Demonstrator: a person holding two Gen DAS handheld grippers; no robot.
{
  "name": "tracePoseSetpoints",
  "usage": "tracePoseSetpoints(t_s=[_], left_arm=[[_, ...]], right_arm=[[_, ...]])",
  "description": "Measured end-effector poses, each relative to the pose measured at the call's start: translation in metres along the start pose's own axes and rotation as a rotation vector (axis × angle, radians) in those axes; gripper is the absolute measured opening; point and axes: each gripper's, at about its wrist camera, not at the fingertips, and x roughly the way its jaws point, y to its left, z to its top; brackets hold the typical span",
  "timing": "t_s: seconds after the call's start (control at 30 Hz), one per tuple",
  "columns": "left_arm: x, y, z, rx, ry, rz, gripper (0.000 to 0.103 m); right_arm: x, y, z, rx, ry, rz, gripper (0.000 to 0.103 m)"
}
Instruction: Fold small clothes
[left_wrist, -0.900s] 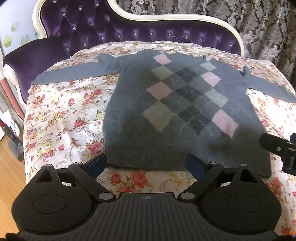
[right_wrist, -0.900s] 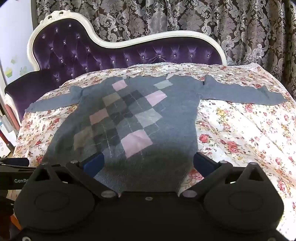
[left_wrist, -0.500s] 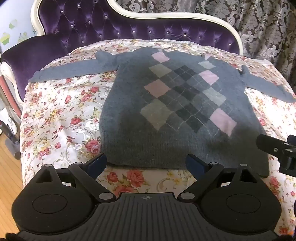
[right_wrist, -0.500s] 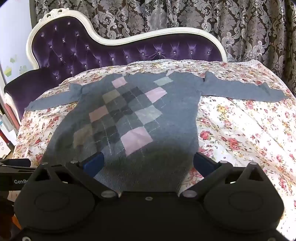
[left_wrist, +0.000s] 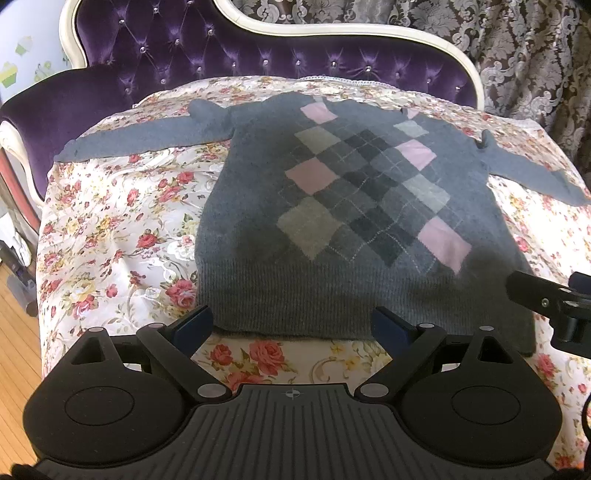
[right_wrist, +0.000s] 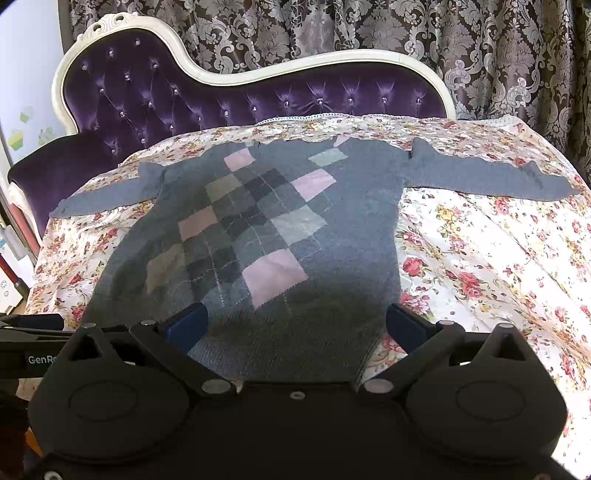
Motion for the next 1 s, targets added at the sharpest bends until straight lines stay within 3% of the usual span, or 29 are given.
tracePoseSetpoints(t_s=[1.0], left_arm=[[0.0034,0.0049,0.0016,-0.011,0.006,0.009,0.093]], right_arm=[[0.0057,-0.0001,-0.0034,0.016,0.035,-0.005,0.102]])
